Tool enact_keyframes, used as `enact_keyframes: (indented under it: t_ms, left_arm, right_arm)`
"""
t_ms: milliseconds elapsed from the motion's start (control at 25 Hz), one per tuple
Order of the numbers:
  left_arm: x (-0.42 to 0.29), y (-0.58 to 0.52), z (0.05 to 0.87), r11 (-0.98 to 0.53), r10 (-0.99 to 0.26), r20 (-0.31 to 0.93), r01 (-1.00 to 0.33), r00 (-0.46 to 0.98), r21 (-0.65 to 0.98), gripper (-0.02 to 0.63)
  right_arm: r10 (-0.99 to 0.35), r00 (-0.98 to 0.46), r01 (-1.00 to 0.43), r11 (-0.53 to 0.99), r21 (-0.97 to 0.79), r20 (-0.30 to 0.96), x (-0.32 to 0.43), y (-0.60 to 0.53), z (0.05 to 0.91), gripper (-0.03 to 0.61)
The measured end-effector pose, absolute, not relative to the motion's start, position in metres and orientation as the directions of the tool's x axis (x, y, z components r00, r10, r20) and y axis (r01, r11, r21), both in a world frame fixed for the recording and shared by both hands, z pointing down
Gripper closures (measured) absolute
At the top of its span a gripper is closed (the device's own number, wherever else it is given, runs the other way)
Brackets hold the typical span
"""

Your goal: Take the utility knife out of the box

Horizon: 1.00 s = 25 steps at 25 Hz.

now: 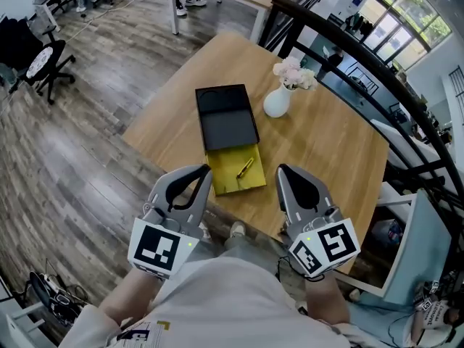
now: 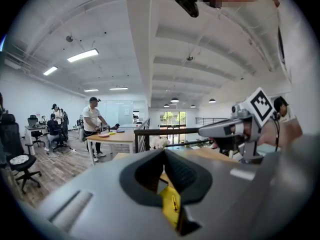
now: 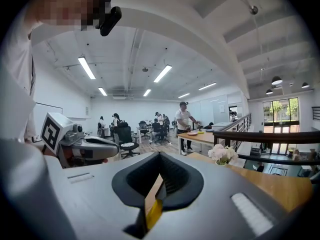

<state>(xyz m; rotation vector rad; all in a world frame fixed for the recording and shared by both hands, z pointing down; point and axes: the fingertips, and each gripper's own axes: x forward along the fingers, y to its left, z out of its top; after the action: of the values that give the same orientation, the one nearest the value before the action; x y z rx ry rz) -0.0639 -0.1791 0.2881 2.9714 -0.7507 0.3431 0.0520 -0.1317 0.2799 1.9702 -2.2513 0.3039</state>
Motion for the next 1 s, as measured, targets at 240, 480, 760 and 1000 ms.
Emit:
enact_keyframes:
  t_ms: [240,480,760,1000]
  left_arm:
    - [-0.051,-0.178,0.292,-0.866,-0.483,0.255,-0.501,0.838,0.006,0.612]
    - [-0.043,-0.175,0.297,-0.857,-0.499,0.268,-0.515,0.824,-0.013,0.612]
    - [-0.028,-0.182,0.319,-0.859,-0.492,0.295,-0.512,0.819,-0.011,0.612]
    - [-0.02,-0.191,0.342,-0.855,-0.49,0.312,-0.518,0.814,0.01,0.612]
  right_arm:
    - [-0.951,-0.184,-0.982,0.168,-0.085,0.247,0.066,-0.134,0.286,0.578]
    - [-0.912,-0.264,-0.964,0.24,-0.115,0.314,0.075,-0.133,0.303,0.577]
    - [-0.806,-0.403,-0.909,0.406,-0.089,0.435,0.064,-0.152,0.334,0.531]
    - [-0.728,-0.416,-0.869,0.496,-0.001,0.545,0.066,-0.164,0.371,0.494]
